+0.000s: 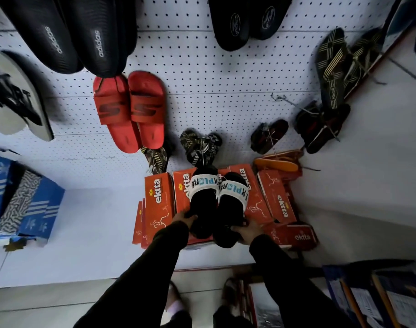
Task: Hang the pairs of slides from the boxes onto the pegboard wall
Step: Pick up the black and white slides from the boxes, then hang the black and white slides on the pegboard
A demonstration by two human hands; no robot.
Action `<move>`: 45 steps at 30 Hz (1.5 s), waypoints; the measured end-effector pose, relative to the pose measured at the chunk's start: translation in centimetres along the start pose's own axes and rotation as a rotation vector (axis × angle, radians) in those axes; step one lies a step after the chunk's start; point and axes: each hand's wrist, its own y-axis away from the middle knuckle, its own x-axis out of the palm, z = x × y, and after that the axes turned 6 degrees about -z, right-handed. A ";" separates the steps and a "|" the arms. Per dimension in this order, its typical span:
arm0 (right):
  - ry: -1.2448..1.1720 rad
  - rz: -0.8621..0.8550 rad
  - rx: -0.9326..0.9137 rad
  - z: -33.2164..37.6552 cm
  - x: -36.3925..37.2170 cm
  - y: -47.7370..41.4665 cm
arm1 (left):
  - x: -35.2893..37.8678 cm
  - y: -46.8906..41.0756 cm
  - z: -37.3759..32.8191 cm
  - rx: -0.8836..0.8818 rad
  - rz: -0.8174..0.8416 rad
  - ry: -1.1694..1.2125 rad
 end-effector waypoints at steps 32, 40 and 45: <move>-0.383 -0.098 -0.884 23.8 -11.2 17.7 | -6.3 19.3 -19.9 0.809 -0.143 0.692; -0.446 -0.082 -1.044 31.0 -15.4 21.1 | -7.4 23.3 -27.3 0.998 -0.186 0.718; -0.441 -0.030 -1.052 35.6 -16.1 22.5 | -8.1 23.8 -31.4 1.034 -0.233 0.752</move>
